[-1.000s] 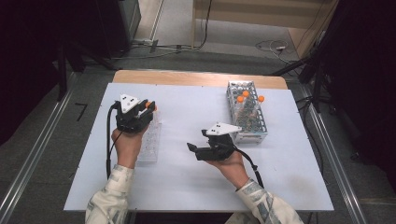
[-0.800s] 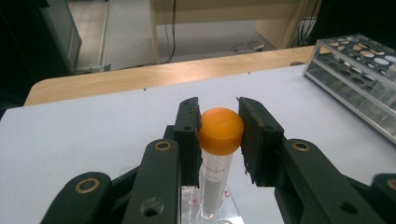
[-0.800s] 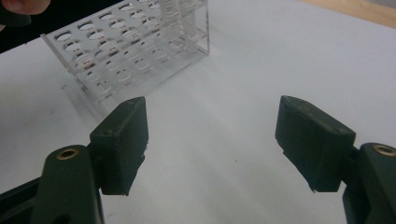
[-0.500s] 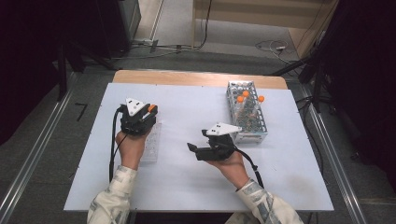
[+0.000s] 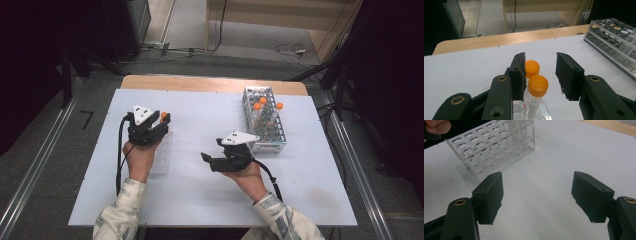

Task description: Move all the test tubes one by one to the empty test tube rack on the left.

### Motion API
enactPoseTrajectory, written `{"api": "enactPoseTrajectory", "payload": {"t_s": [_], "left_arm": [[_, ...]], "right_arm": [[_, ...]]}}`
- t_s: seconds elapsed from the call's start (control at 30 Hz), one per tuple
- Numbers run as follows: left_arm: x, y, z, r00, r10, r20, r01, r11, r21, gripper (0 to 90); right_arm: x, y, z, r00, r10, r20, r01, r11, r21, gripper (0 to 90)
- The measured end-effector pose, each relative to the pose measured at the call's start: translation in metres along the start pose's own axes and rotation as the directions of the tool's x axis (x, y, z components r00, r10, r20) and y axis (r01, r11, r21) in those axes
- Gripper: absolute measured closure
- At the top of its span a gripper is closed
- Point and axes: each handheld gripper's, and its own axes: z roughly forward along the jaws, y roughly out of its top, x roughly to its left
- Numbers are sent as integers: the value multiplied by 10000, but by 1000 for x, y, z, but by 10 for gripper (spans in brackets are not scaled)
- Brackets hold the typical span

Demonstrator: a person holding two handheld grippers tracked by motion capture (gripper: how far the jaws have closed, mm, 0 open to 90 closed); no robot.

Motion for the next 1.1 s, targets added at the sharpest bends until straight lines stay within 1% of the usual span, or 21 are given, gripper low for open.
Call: {"api": "enactPoseTrajectory", "payload": {"t_s": [0.1,0.13,0.2,0.23,0.27,0.33,0.4,0.57,0.6,0.63,0.7,0.73,0.8,0.9,1.0,1.1], "left_arm": [[0,1,-3,9998,-122,146,124,9999,-82,571],[0,1,-4,9995,-233,201,236,9997,-108,535],[0,3,-7,9973,-534,510,540,9985,-105,464],[-1,4,-9,9963,-611,610,620,9980,-129,430],[-3,5,-10,9963,-632,585,642,9978,-155,396],[-6,6,-13,9971,-510,561,518,9986,-123,327],[-9,6,-15,9970,-497,592,504,9987,-103,273],[-16,6,-18,9972,-436,612,444,9990,-111,192],[-16,6,-18,9968,-465,650,473,9988,-105,178],[-17,7,-19,9953,-535,801,544,9985,-92,170],[-18,7,-21,9945,-586,867,603,9980,-169,161],[-19,7,-22,9947,-542,879,559,9983,-171,160],[-19,7,-23,9943,-539,925,561,9982,-212,160],[-20,7,-23,9946,-448,935,463,9988,-142,160],[-20,6,-23,9945,-463,941,478,9988,-139,160],[-21,7,-24,9938,-471,1005,492,9986,-178,160]], "right_arm": [[-2,0,-1,10000,16,76,-16,10000,-18,245],[-3,0,-1,9999,37,134,-36,10000,-39,245],[-5,1,-3,9997,54,226,-53,10000,-75,245],[-7,1,-4,9996,57,287,-54,9999,-108,246],[-8,1,-6,9994,69,337,-64,9998,-166,246],[-12,2,-9,9990,136,436,-124,9996,-270,246],[-17,3,-13,9976,207,654,-185,9992,-345,247],[-31,7,-25,9928,508,1089,-436,9968,-676,253],[-34,7,-27,9911,544,1216,-457,9963,-733,253],[-37,7,-28,9900,579,1287,-481,9958,-778,254],[-44,8,-32,9843,623,1650,-494,9955,-810,254],[-47,7,-34,9800,600,1896,-451,9956,-817,253],[-55,7,-39,9752,695,2102,-524,9950,-856,254],[-69,7,-47,9646,991,2443,-779,9924,-952,253],[-82,6,-53,9482,1023,3008,-770,9925,-949,254],[-95,4,-60,9347,1211,3343,-921,9906,-1014,254]]}}
